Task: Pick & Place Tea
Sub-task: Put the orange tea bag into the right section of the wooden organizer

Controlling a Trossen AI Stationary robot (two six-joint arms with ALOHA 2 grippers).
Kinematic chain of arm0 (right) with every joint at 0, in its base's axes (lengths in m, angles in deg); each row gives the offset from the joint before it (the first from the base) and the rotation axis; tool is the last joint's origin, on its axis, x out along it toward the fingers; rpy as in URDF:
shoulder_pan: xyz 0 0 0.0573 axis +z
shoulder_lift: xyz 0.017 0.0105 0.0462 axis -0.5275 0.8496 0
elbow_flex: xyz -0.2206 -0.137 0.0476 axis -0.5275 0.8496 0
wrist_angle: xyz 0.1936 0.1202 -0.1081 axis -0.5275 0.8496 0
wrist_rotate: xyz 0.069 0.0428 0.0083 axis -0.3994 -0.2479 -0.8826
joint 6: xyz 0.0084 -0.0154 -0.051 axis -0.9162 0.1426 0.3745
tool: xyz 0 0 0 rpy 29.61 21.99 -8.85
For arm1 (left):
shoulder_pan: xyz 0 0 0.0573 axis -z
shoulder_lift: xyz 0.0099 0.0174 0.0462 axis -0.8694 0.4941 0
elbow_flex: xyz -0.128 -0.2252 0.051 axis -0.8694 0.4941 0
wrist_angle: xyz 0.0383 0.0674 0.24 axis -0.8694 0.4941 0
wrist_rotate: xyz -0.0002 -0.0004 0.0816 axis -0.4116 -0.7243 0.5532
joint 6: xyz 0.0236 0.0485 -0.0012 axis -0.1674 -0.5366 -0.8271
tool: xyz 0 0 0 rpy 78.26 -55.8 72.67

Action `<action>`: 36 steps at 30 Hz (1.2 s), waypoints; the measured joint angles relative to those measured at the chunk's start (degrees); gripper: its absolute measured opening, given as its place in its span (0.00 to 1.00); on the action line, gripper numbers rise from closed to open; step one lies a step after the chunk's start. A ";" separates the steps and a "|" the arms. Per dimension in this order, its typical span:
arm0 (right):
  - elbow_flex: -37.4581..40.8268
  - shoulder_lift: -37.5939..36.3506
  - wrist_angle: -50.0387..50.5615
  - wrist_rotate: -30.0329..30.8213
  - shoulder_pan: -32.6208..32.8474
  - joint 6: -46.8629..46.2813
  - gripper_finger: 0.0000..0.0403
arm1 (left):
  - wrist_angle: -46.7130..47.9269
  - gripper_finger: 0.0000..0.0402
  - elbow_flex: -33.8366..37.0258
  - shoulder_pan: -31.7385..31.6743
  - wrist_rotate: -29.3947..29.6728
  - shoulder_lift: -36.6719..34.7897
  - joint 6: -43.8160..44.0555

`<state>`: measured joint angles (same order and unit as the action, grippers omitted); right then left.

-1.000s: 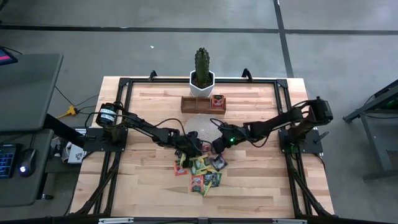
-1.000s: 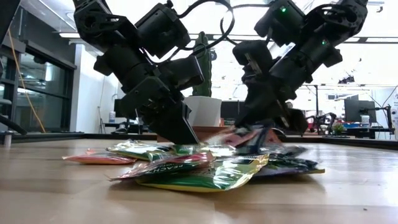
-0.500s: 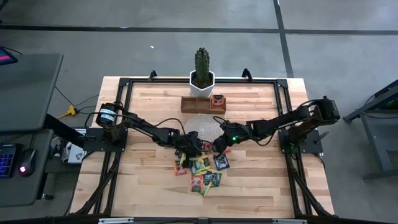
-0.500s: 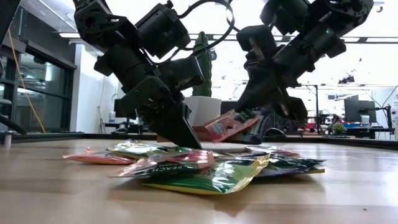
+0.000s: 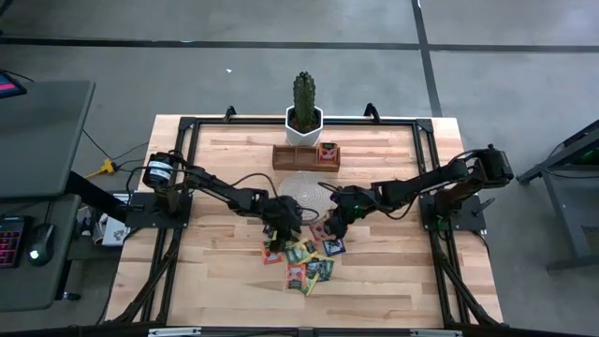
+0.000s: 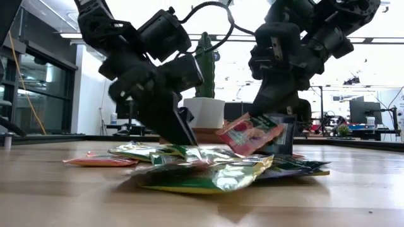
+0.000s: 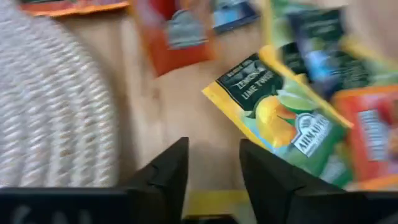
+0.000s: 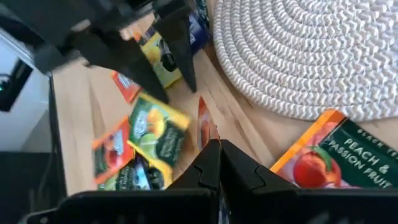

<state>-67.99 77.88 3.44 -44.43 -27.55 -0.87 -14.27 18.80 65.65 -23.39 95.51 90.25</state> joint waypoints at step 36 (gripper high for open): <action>-0.04 0.00 -4.32 0.86 1.52 9.81 0.00 | -7.38 0.46 -0.35 -2.62 -3.43 -0.33 8.21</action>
<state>-68.04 77.88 -0.88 -43.57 -26.04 8.93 -21.64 18.45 63.02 -26.81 95.19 98.46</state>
